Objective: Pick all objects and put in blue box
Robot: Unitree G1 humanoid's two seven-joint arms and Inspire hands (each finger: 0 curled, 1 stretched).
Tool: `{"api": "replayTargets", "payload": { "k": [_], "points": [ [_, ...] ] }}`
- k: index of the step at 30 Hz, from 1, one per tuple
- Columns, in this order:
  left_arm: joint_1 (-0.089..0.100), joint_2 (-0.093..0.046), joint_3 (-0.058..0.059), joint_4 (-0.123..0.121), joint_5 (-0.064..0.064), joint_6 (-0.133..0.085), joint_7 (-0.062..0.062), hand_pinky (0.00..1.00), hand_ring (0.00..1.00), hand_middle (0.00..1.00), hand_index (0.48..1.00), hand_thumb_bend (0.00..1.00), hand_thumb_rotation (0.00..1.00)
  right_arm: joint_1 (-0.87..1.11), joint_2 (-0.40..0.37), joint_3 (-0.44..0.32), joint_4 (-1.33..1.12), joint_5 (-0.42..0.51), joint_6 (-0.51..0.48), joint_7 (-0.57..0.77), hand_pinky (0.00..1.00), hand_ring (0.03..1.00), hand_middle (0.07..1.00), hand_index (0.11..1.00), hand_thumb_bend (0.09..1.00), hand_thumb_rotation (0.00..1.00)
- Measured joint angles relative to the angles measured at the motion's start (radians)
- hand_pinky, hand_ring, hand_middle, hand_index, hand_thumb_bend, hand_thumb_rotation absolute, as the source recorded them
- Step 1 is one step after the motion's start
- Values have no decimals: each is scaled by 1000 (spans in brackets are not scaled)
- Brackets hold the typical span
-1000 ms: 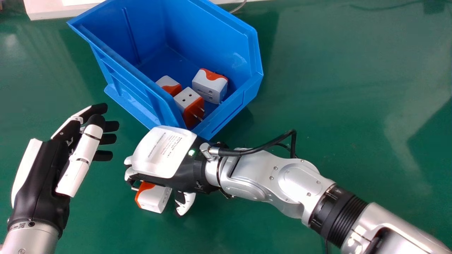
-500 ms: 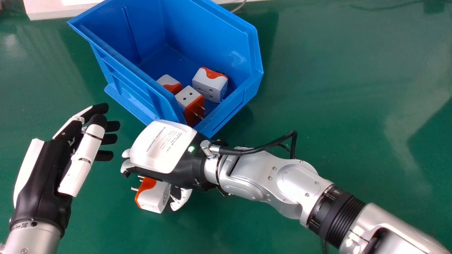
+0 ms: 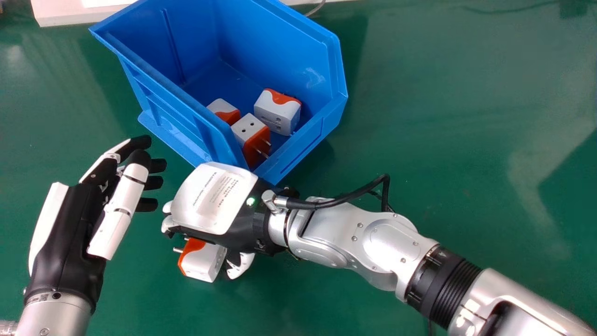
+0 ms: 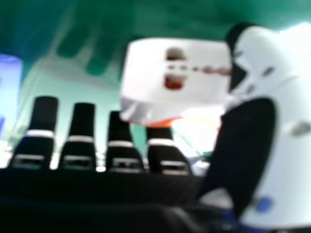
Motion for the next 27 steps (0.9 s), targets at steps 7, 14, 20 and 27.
{"api": "replayTargets", "payload": {
  "k": [7,14,20,27],
  "points": [
    [7,-7,-3,-23,3,13,8,679,763,776,846,422,884,-3,0,12,3,-23,13,-14,751,832,865,782,352,373],
    [18,-10,-11,-36,4,31,13,684,766,777,848,420,891,-3,-1,26,7,-28,16,-32,744,830,863,778,352,394],
    [23,-11,-13,-53,4,34,14,687,768,778,849,418,895,-3,-2,34,9,-29,15,-42,731,821,859,775,351,399],
    [28,-14,-15,-61,4,47,14,685,769,779,849,419,898,-3,-2,34,13,-28,19,-52,714,807,845,764,350,399]
  ]
}}
